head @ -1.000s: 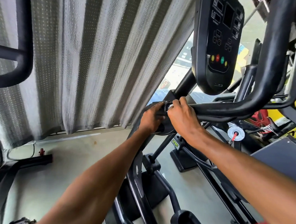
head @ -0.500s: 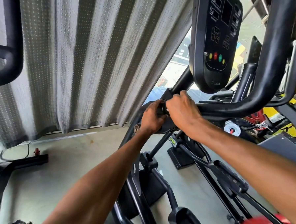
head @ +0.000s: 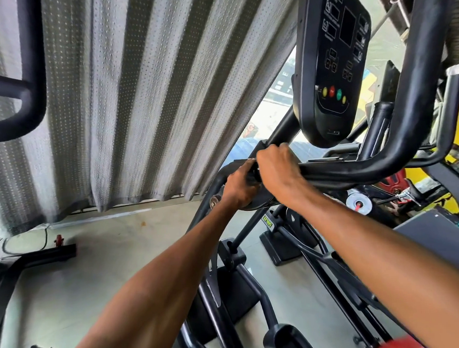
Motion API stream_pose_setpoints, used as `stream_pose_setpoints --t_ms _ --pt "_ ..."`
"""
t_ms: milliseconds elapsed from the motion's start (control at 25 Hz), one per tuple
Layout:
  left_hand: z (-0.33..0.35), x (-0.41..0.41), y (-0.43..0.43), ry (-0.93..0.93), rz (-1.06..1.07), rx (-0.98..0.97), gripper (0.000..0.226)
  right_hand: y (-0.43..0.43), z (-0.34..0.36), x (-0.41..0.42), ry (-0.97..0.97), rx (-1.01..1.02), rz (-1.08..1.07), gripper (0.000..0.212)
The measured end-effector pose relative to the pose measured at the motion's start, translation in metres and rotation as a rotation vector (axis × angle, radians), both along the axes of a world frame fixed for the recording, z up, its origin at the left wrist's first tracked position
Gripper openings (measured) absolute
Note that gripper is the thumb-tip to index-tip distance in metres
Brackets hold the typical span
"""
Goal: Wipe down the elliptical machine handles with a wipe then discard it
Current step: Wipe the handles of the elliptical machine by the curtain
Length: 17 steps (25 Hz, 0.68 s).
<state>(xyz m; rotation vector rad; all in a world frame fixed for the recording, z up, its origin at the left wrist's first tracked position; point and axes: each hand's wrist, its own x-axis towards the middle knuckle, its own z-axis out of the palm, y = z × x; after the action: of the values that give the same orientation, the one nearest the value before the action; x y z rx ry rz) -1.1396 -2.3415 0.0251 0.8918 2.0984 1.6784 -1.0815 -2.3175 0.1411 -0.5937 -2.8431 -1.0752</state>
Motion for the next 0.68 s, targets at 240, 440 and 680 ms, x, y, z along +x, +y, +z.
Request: stream_pose_setpoints --t_ms 240,440,680 --pt "0.015 0.013 -0.001 -0.011 0.056 -0.039 0.038 0.006 -0.015 -0.012 -0.056 -0.002 0.027 0.030" --pt "0.041 0.027 -0.008 0.031 0.085 -0.006 0.037 -0.004 0.016 0.018 -0.023 0.033 0.070 0.029" --pt "0.077 0.049 -0.020 0.207 -0.047 0.089 0.028 -0.029 0.062 0.092 -0.053 0.181 0.089 0.028"
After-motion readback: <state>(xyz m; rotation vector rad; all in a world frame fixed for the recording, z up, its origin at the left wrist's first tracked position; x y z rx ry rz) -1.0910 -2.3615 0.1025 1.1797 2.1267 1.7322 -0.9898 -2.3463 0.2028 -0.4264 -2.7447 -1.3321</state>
